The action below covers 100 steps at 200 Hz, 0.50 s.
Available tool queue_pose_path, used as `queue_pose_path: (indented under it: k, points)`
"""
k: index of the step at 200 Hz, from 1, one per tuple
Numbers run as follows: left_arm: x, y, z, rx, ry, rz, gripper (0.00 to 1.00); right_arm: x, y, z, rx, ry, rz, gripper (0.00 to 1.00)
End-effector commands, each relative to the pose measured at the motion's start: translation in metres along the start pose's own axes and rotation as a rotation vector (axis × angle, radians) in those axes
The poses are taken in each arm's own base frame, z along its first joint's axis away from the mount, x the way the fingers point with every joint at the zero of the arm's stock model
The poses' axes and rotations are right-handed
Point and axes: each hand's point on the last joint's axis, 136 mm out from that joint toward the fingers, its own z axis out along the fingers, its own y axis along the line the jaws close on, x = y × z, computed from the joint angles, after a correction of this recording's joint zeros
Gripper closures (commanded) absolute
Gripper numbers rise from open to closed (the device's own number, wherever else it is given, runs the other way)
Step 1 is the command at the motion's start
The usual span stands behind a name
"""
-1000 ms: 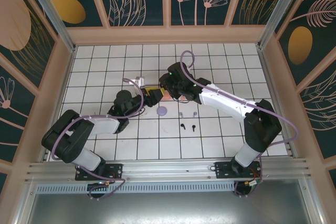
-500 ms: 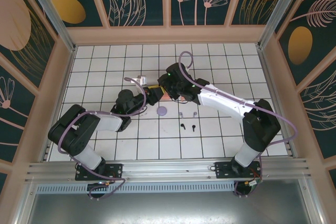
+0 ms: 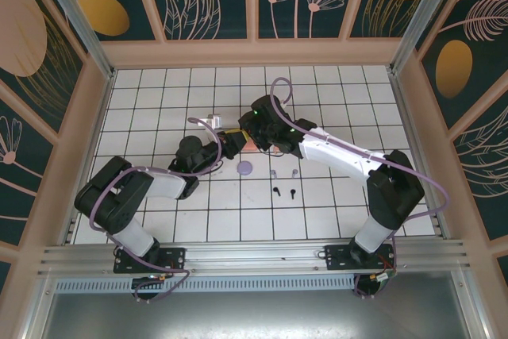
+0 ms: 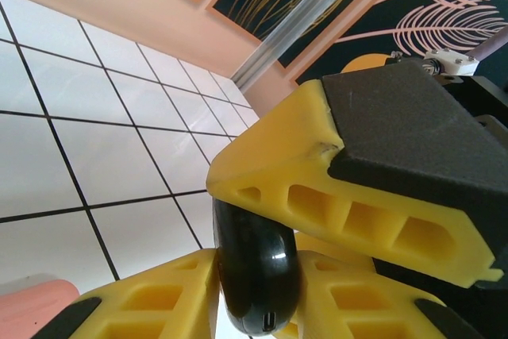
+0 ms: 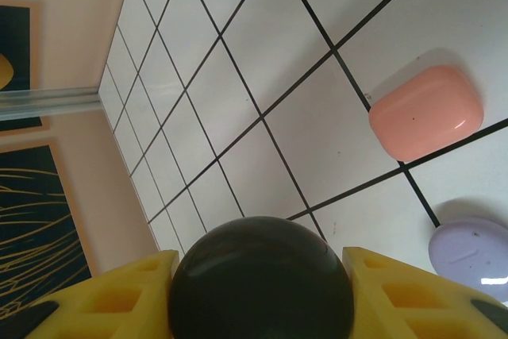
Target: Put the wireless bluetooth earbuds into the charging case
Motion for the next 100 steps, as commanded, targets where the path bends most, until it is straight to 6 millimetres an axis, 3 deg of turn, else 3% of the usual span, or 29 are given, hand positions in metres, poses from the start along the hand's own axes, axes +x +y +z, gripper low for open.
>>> queue_pose_path:
  k: [1, 49, 100]
  points:
    - [-0.0115, -0.0149, 0.0051, 0.055, -0.048, 0.007, 0.67, 0.0046, 0.0123, -0.0047, -0.051, 0.003, 0.02, 0.63]
    - [-0.0143, -0.0167, 0.0046, 0.061, -0.074, -0.008, 0.66, 0.0068, 0.0147, -0.0054, -0.059, 0.006, 0.03, 0.63]
    - [-0.015, -0.0157, 0.0029, 0.057, -0.091, -0.018, 0.82, 0.0099, 0.0162, -0.0077, -0.071, 0.017, 0.038, 0.63]
